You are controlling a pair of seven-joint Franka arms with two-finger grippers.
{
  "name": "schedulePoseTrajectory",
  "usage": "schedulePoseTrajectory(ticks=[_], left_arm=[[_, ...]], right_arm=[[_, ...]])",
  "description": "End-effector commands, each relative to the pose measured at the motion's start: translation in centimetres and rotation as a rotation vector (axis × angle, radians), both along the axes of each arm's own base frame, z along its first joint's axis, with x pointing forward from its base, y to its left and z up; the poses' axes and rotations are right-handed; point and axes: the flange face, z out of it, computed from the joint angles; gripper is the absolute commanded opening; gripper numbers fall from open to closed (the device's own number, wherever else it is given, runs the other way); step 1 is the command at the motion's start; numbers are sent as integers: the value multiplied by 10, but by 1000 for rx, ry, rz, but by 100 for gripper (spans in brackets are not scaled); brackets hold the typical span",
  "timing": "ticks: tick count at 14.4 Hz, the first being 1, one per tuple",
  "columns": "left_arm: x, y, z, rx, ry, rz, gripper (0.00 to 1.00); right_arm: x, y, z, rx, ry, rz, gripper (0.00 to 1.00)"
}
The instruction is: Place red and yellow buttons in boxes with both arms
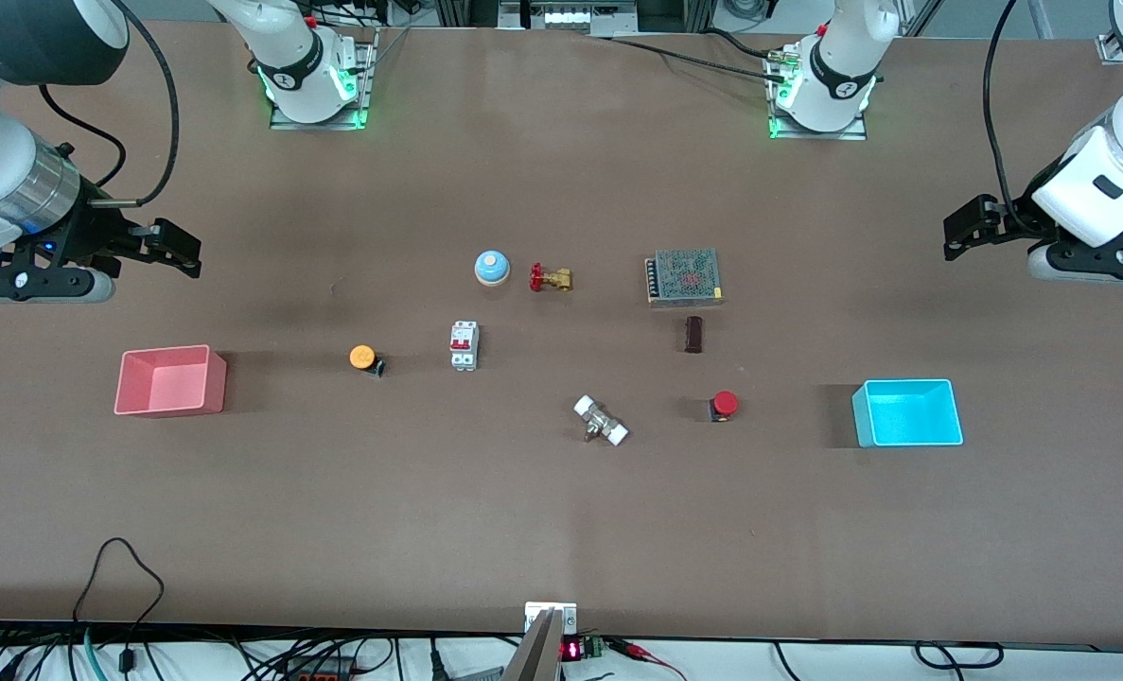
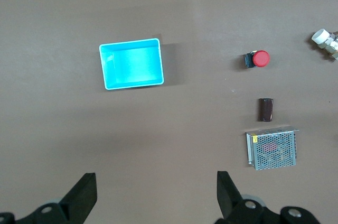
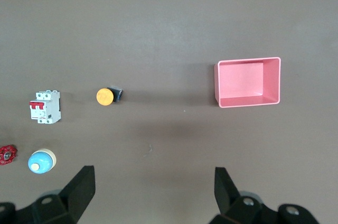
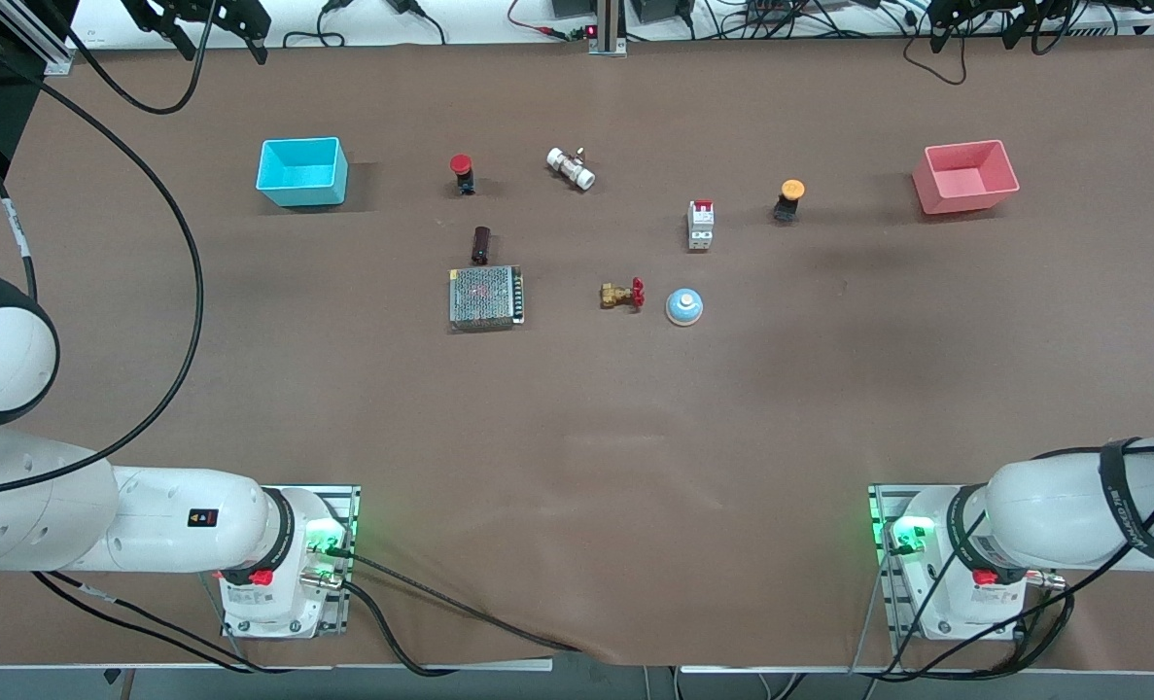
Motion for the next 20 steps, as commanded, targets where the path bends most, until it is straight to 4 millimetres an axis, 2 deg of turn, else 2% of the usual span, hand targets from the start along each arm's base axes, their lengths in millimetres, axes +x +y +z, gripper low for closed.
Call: schedulePoseTrajectory(ticks=[1, 7, 13, 17, 19, 20], left_arm=[[-2, 0, 2, -7, -6, -22, 100], [-2, 0, 2, -7, -6, -22, 100], [-1, 1, -1, -8, 2, -20, 100], [-2, 1, -2, -15, 19, -14, 100], [-2, 1, -4, -13, 25, -18, 100], [-1, 0, -6, -13, 30, -19, 100]], right_arm=[[1, 3, 4, 6, 8, -1, 100], [1, 4, 6, 8, 5, 11, 100], [5, 7, -7, 17, 29, 12, 100], [4, 10, -31, 13, 84, 23, 100], [3, 14, -35, 6, 89, 25, 100], [1, 24, -47, 3, 101, 38, 100]])
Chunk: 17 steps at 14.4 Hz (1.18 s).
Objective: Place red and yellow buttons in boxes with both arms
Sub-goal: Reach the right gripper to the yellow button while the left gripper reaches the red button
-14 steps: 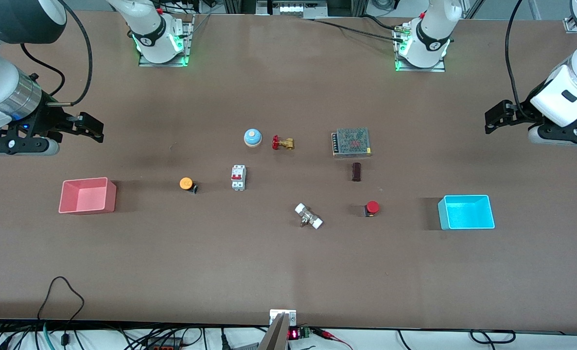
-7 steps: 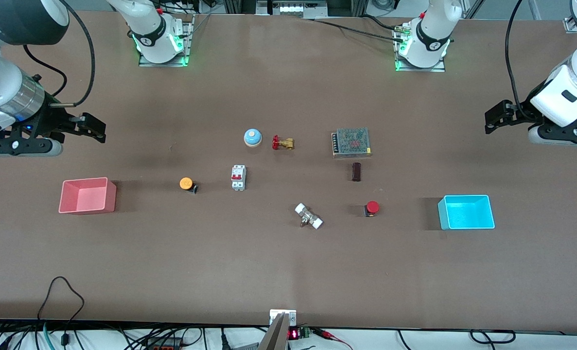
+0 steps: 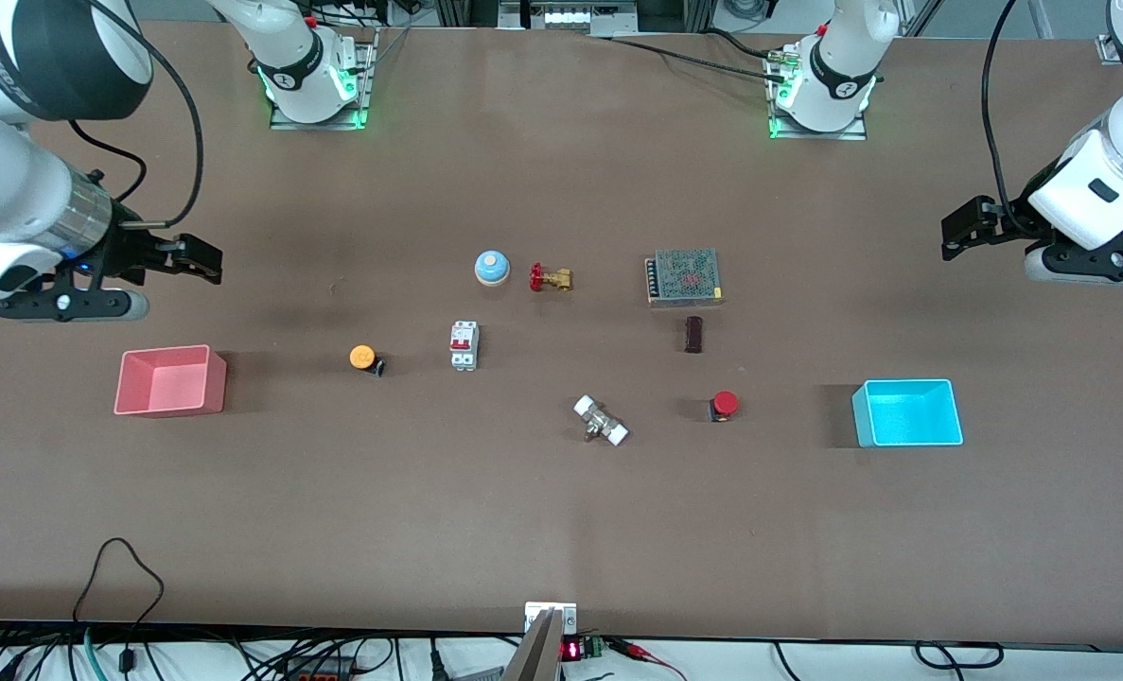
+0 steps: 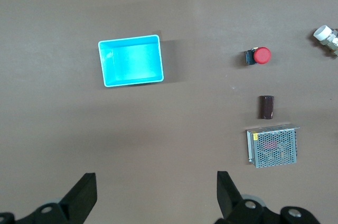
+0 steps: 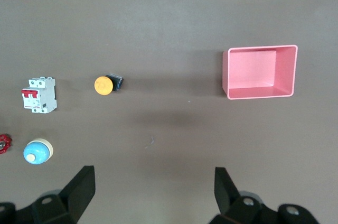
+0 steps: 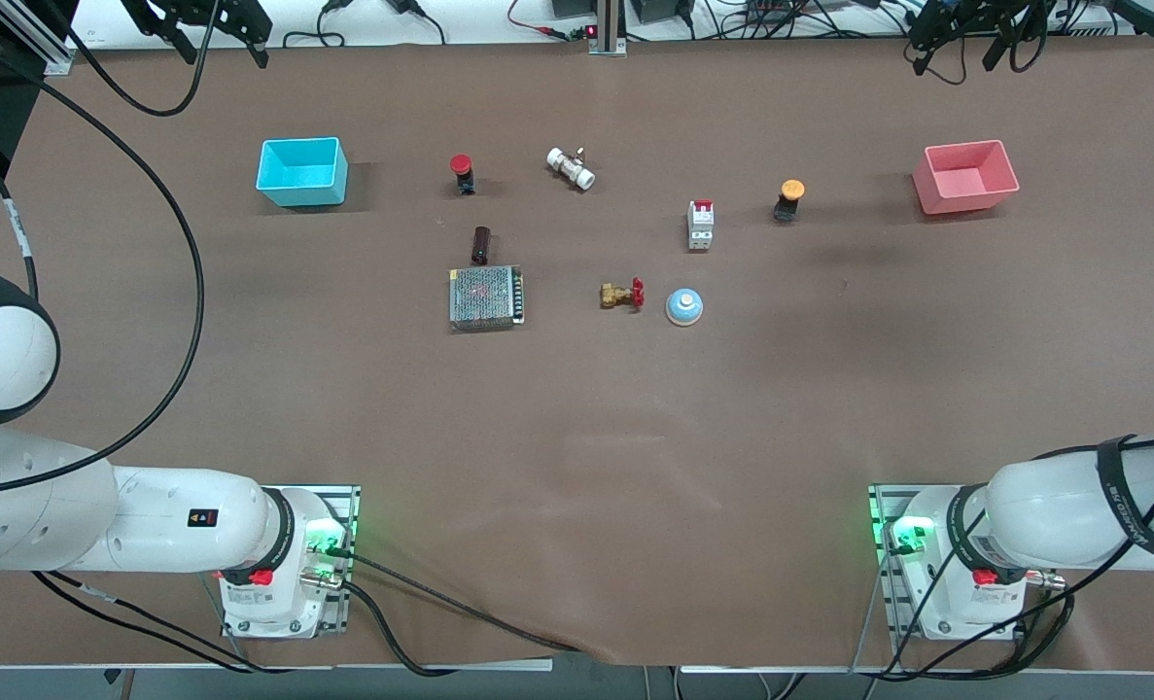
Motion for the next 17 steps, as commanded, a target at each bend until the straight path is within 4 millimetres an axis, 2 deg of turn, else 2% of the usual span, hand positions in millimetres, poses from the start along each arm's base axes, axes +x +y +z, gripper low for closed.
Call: schedulePoseTrajectory(ticks=[1, 4, 6, 10, 12, 14, 16, 17], left_arm=[[0, 0, -1, -14, 15, -18, 100], [-1, 0, -4, -15, 33, -16, 100], [3, -9, -18, -8, 73, -22, 100], [9, -13, -37, -11, 119, -26, 100], [18, -14, -35, -16, 108, -29, 100], [42, -23, -33, -15, 88, -44, 100], [58, -32, -40, -25, 101, -52, 100], [62, -48, -47, -26, 109, -68, 100]], right_arm=[[-8, 16, -19, 4, 7, 22, 100], [-20, 34, -59, 11, -58, 38, 100], [-28, 46, -89, 22, -105, 4, 100], [-40, 67, -152, 56, -191, -76, 100], [-37, 72, -177, 69, -192, -102, 100], [-30, 86, -195, 86, -203, -120, 100], [-21, 92, -213, 97, -199, -153, 100], [-15, 96, -219, 103, -199, -168, 100]])
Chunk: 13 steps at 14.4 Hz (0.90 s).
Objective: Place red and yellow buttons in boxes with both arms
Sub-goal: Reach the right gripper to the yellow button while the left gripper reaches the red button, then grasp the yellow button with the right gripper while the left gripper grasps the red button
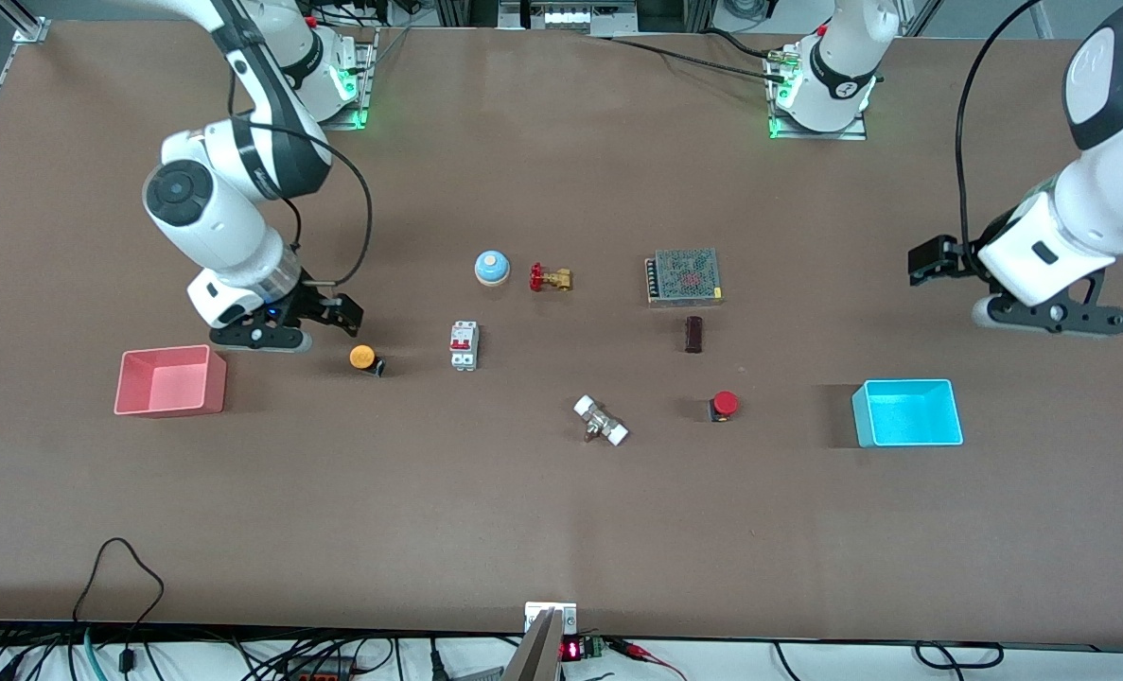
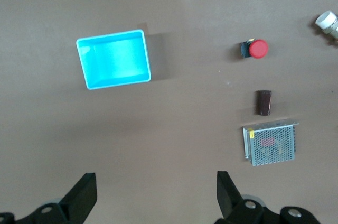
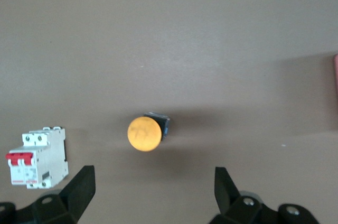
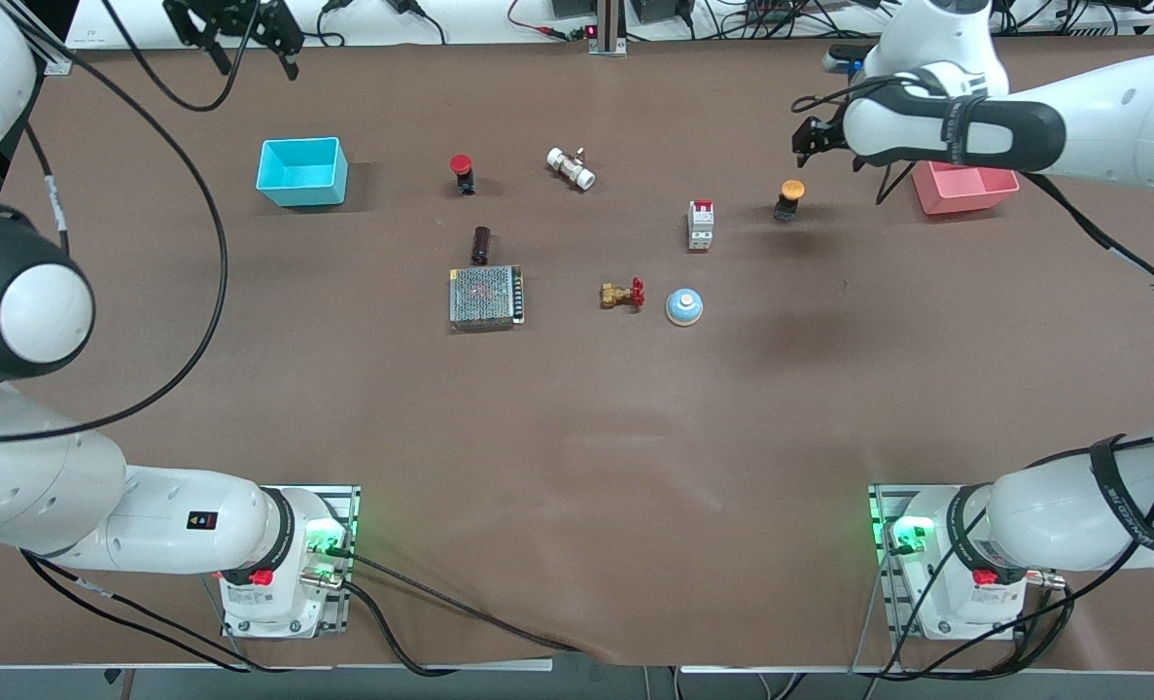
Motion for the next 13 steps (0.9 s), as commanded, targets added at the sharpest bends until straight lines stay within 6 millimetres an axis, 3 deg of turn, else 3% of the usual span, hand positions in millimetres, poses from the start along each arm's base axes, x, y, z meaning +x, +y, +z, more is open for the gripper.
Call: schedulePoseTrajectory(ticks=[1, 4, 7, 10, 13], left_arm=[[23, -47, -23, -13, 41, -34, 100], [39, -94, -62, -2, 4, 56, 100], [59, -120, -100, -20, -64, 103, 100], [68, -136, -147, -19, -72, 158, 100], [78, -142, -184, -39, -118, 179, 100]], right_arm=[[22, 12, -12, 28, -8, -49, 100], [28, 21, -30, 15, 7, -24, 100], [28, 23, -51, -16, 12, 14, 100], [26, 27, -70, -37, 19, 50, 100], [25, 27, -77, -39, 30, 57, 100]])
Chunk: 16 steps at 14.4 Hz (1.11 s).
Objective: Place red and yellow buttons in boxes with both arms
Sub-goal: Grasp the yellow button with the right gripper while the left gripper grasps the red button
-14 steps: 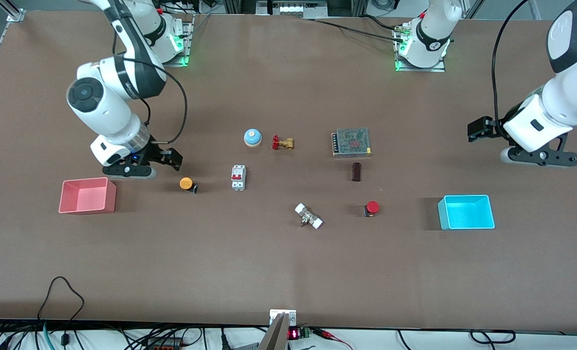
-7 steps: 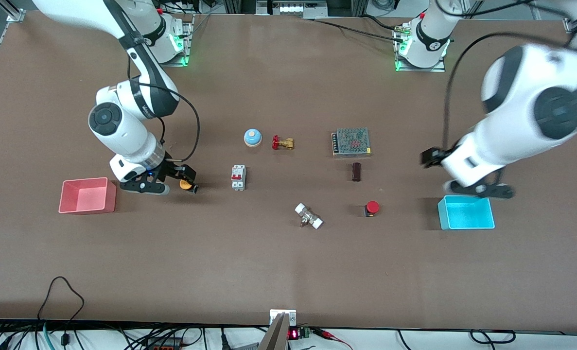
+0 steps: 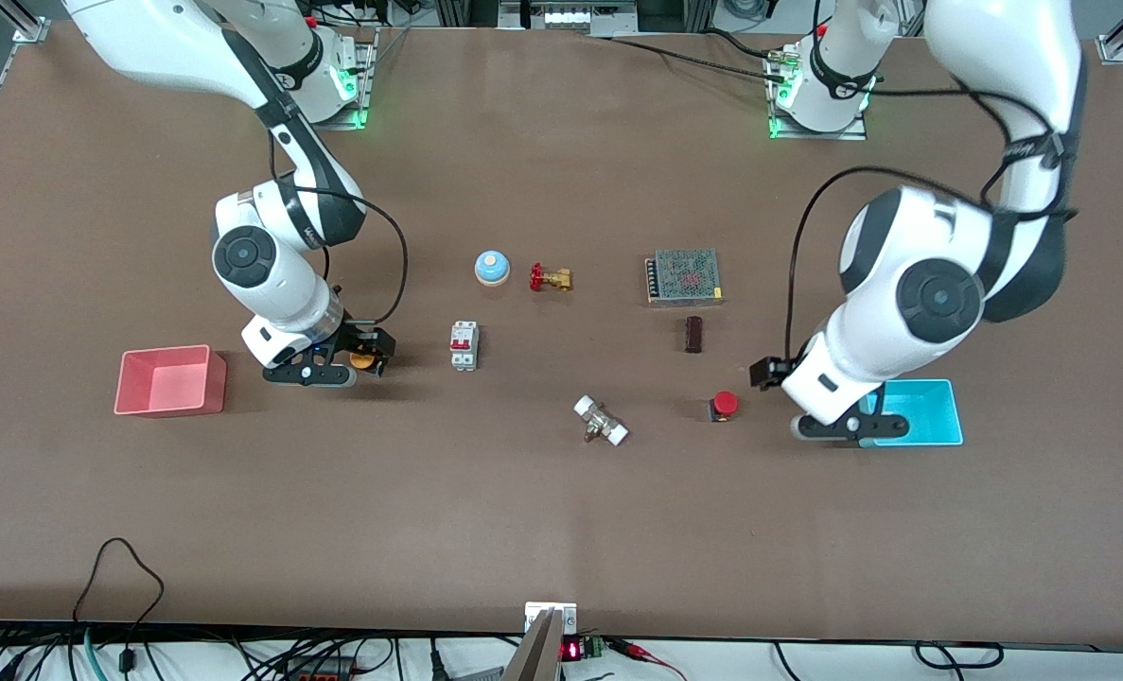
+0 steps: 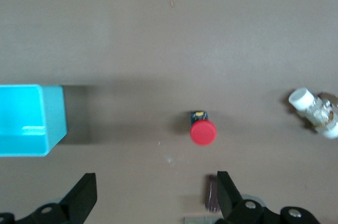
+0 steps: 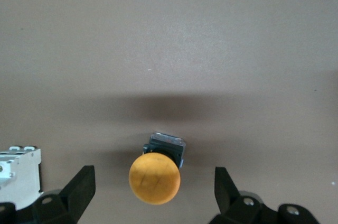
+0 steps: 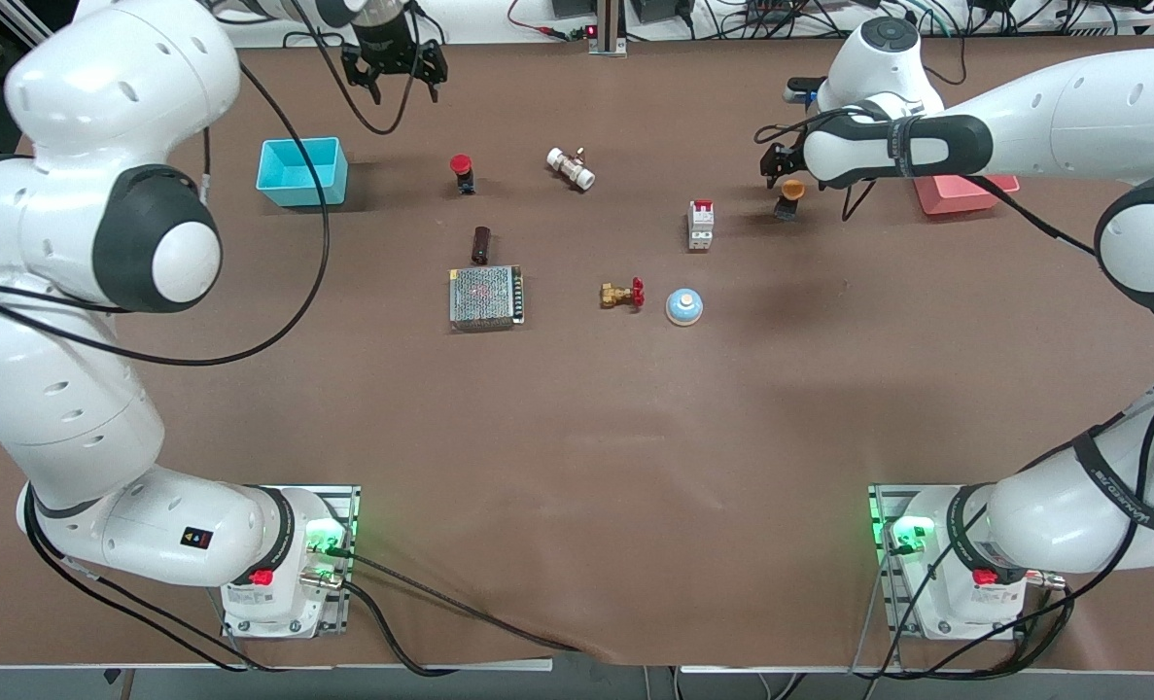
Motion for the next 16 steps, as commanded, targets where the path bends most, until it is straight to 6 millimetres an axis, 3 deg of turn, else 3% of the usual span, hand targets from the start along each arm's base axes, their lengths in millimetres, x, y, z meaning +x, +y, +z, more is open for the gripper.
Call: schedulePoseTrajectory(ticks=[1, 5, 7, 9, 16], left_arm=[[5, -13, -30, -25, -46, 48, 100], [-7, -27, -91, -51, -114, 47, 100], [-21, -31, -117, -61, -136, 54, 100], [-29, -33, -129, -62, -139, 48, 100], [-36, -40, -161, -65, -140, 36, 100]], right_arm=[[3, 3, -6, -8, -6, 1, 100], [1, 5, -19, -19, -1, 23, 99], [2, 4, -18, -20, -5, 26, 92], [2, 4, -20, -20, -3, 26, 84], [-1, 9, -24, -38, -5, 59, 33]])
